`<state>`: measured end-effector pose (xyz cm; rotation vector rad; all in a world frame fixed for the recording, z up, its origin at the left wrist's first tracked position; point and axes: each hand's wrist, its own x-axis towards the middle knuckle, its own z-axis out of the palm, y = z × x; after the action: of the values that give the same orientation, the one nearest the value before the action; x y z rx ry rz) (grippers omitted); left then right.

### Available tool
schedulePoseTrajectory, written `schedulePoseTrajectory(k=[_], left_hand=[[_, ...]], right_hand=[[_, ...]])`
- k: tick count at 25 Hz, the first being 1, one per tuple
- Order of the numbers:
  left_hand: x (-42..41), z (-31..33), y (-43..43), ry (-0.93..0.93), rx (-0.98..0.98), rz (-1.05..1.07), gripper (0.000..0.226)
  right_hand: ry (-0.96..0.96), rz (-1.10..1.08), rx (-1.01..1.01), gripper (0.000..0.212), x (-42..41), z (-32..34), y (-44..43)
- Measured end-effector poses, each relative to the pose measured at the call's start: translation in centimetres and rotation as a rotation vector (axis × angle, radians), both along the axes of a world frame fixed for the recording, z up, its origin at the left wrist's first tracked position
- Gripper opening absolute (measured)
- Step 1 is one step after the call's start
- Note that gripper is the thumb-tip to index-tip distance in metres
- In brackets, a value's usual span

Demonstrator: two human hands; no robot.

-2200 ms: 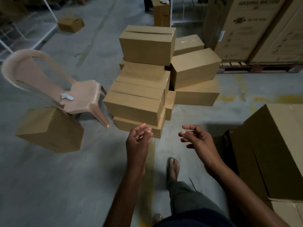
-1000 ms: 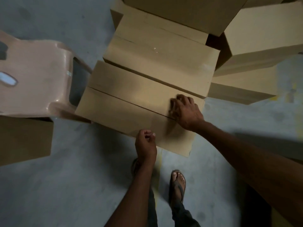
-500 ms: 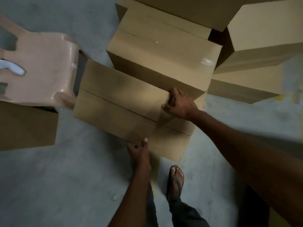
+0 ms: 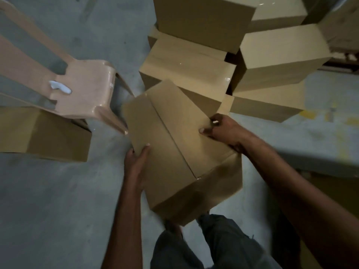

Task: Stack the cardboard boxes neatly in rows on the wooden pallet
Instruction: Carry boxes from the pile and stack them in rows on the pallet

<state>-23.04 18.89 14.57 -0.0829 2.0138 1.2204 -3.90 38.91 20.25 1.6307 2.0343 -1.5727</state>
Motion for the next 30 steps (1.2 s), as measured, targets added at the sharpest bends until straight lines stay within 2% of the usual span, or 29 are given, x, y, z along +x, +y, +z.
schedulePoseTrajectory(k=[2, 4, 8, 11, 15, 19, 24, 30], left_hand=[[1.9, 4.3, -2.4, -0.006, 0.020, -0.189, 0.050], [4.4, 8.3, -5.8, 0.055, 0.022, -0.331, 0.060], [9.5, 14.0, -13.2, 0.224, 0.232, -0.516, 0.059], [14.0, 17.0, -19.5, 0.303, 0.334, -0.617, 0.078], [19.5, 19.6, -27.0, 0.351, 0.436, -0.817, 0.087], [26.1, 22.3, -33.9, 0.332, 0.503, -0.961, 0.090], [34.9, 22.8, -43.7, 0.239, 0.533, -0.979, 0.098], [44.3, 24.0, -52.7, 0.138, 0.556, -1.133, 0.089]], right_hand=[[0.077, -0.160, -0.099, 0.055, 3.9, 3.4, -5.1], [0.115, -0.247, -0.108, 0.054, 8.1, 7.1, -11.1], [0.235, -0.401, 0.116, 0.070, 16.9, 11.3, -23.4], [0.329, -0.526, 0.090, 0.099, 22.3, 13.4, -32.2], [0.417, -0.700, 0.054, 0.091, 29.0, 14.4, -42.8], [0.481, -0.911, 0.104, 0.086, 35.2, 15.1, -53.0], [0.563, -0.962, 0.186, 0.101, 44.8, 15.4, -64.7], [0.628, -1.027, 0.339, 0.091, 54.1, 18.0, -78.7]])
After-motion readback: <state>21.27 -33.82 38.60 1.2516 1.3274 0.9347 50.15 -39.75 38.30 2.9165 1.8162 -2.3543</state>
